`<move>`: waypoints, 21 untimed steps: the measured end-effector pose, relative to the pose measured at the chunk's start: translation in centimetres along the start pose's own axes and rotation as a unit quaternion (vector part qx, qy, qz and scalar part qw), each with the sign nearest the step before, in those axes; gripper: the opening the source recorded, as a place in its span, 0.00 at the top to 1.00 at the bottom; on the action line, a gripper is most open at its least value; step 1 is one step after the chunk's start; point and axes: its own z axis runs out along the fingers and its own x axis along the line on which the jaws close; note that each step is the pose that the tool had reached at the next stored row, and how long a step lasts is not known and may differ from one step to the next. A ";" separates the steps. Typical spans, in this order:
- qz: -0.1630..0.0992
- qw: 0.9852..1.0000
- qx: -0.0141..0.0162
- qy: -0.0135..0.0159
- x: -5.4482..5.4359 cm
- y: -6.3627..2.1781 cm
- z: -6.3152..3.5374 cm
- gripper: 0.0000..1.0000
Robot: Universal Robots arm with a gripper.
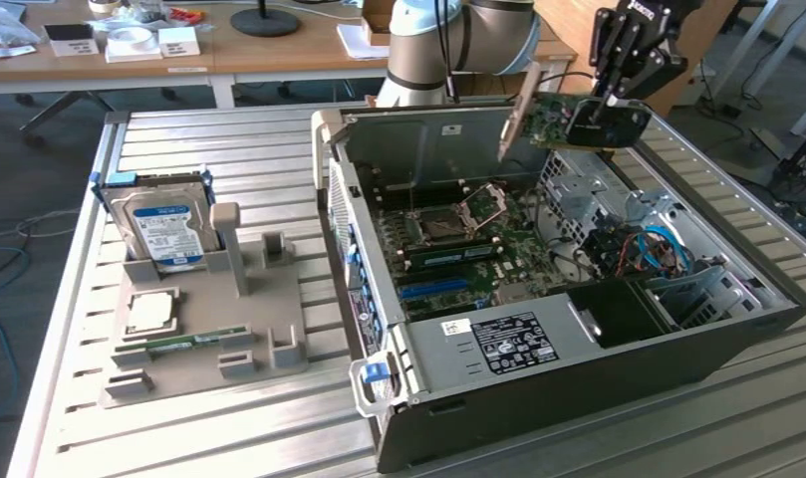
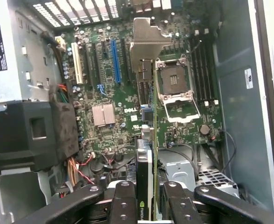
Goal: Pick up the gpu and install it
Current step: 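Insert the gpu into the slot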
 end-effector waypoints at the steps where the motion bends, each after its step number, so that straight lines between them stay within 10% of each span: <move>1: -0.003 1.000 0.000 0.000 0.0 0.00 0.00 0.73; 21: -0.047 0.999 0.001 0.002 0.0 0.00 0.01 0.73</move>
